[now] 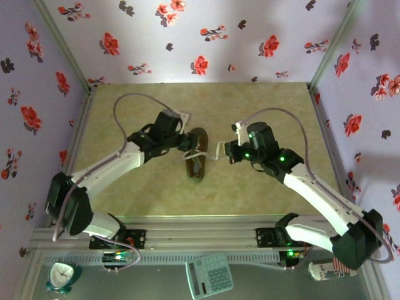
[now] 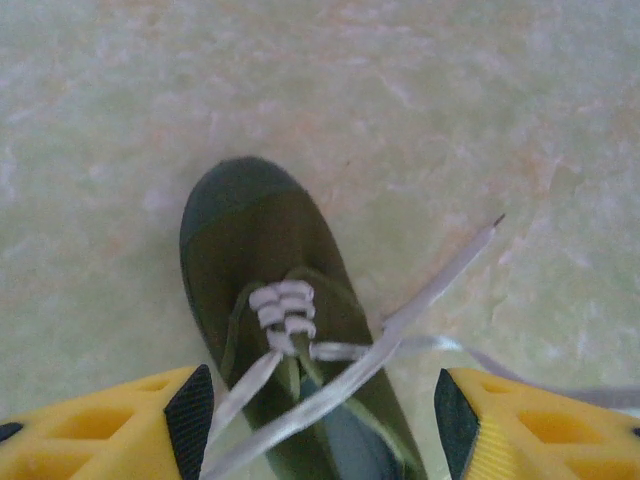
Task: Tie the shoes
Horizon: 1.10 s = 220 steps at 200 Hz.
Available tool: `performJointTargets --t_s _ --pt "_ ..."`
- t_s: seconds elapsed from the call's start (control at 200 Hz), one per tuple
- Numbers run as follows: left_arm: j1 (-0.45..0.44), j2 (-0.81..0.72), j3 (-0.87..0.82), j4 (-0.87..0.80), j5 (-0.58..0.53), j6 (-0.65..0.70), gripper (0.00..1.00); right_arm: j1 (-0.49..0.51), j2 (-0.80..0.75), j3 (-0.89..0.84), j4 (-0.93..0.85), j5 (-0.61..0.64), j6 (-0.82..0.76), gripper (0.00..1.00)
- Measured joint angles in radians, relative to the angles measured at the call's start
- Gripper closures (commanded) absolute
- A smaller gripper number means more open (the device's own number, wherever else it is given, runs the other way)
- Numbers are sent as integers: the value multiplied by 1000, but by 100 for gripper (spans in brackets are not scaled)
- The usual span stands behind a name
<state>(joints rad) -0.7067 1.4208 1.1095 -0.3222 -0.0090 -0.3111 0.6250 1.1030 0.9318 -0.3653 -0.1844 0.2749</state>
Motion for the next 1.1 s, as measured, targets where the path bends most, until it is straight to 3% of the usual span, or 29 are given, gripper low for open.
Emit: performJointTargets --t_s 0.23,0.5,0.58,0.81,1.1 --pt "0 -75 -157 61 -40 -25 36 30 87 85 31 63 119 100" --pt "15 -105 -321 96 -64 -49 29 30 200 129 112 80 293 100" --pt "42 -105 -347 110 -72 -78 34 31 209 138 116 80 314 100" --pt "74 -104 -395 151 -77 -120 34 31 211 166 121 81 324 100" --pt "119 -92 -420 254 43 -123 32 31 259 242 60 95 336 100"
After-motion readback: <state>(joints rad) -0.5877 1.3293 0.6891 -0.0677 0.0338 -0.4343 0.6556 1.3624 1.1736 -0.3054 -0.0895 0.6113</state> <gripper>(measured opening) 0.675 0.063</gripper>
